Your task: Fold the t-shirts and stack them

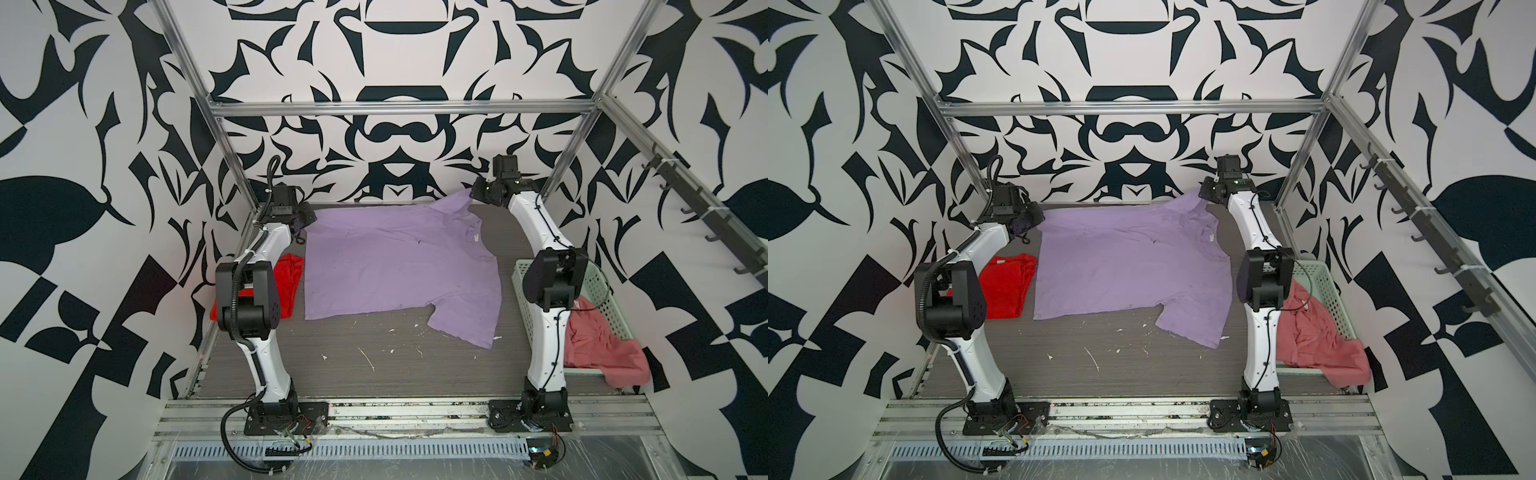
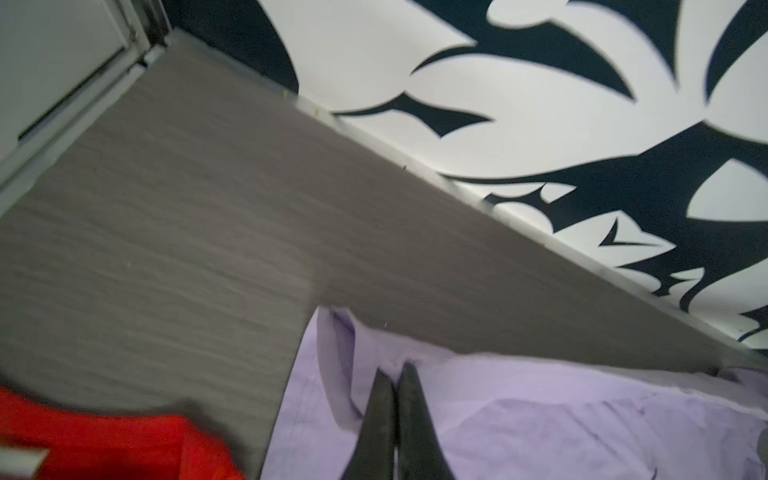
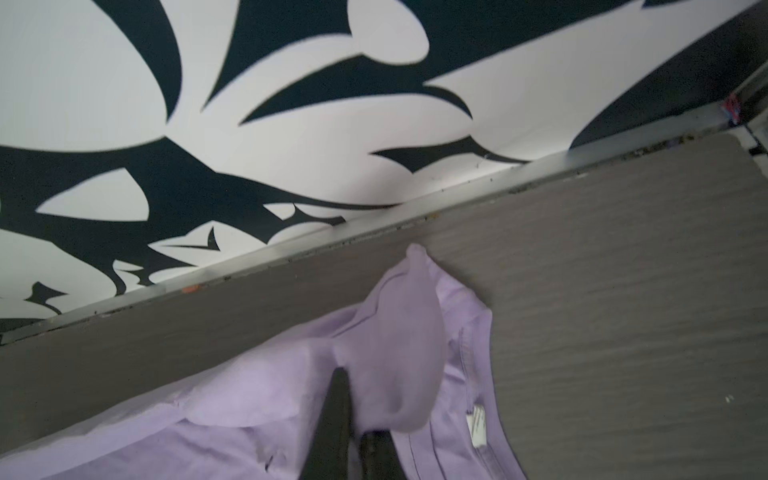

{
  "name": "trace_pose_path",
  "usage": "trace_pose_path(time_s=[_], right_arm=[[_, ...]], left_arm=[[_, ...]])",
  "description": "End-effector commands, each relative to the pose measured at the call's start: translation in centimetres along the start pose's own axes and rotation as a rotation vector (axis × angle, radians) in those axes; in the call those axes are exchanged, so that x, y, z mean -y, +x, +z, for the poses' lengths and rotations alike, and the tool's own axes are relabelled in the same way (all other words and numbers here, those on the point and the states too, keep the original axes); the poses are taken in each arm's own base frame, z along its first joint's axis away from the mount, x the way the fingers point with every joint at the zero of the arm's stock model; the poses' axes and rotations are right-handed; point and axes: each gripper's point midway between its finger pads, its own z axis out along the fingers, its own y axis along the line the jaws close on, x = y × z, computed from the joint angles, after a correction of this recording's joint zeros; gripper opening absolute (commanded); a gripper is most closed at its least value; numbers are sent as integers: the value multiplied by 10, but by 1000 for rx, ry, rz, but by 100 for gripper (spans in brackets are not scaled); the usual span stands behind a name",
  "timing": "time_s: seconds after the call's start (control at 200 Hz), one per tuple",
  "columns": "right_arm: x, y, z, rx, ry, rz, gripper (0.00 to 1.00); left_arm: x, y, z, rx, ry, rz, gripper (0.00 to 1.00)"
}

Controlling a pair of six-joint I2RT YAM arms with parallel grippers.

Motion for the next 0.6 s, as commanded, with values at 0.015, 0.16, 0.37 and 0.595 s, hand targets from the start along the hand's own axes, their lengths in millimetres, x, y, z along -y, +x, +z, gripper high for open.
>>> trace_pose_path(time_s=[0.015, 0.16, 0.37, 0.595], right_arm=[[-1, 15, -26, -40, -27, 34, 0], [22, 58, -25, -121, 39, 88, 0], [45, 92, -37, -145, 115, 159, 0], [53, 85, -51, -109, 149, 173, 0]], left_arm=[[-11, 20, -16, -51, -19, 3, 0], [-21, 54, -12, -129, -22, -36, 0], [-32, 77, -10, -169, -38, -79, 0], [-27, 77, -12, -180, -22, -83, 0]])
